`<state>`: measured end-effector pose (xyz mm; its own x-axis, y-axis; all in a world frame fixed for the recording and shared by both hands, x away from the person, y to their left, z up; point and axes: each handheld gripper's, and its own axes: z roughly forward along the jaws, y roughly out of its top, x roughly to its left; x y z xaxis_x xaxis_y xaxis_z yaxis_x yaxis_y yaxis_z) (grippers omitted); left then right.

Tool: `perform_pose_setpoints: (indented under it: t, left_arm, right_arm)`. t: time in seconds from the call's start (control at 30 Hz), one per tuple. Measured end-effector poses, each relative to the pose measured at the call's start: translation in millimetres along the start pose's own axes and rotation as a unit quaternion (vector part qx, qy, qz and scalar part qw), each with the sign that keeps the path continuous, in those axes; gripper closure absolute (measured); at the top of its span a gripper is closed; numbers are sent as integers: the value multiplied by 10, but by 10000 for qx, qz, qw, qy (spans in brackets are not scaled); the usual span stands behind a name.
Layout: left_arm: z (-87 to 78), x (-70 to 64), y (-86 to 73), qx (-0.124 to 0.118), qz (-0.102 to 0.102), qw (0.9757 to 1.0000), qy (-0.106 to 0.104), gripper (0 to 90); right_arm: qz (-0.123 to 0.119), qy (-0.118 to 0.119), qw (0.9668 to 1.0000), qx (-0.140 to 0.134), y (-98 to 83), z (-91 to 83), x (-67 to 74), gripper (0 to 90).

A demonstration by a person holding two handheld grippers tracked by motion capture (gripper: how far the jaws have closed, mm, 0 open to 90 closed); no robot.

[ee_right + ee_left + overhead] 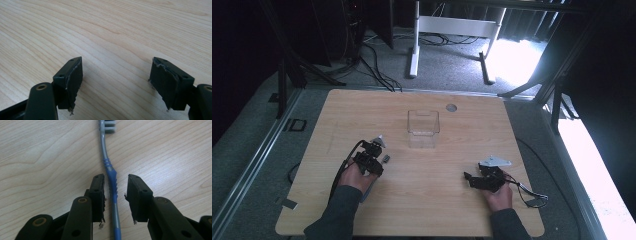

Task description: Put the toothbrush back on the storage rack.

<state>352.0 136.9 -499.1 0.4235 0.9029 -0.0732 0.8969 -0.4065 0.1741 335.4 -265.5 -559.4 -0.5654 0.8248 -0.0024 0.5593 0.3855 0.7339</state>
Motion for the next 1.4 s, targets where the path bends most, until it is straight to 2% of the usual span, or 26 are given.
perform_pose_setpoints:
  t: [0.53, 0.67, 1.4]
  left_arm:
    - [72, -14, 32, 271, 52, 9996, -36, 719]
    - [85, -21, 49, 277, 56, 9996, 37, 728]
    - [183, 7, 114, 379, 17, 9992, 138, 780]
  right_arm:
    - [-1, 0, 10000, -1, 0, 0, 0, 263]
    - [-2, 0, 10000, 0, 0, 0, 0, 262]
    - [6, 0, 10000, 5, 0, -1, 1, 262]
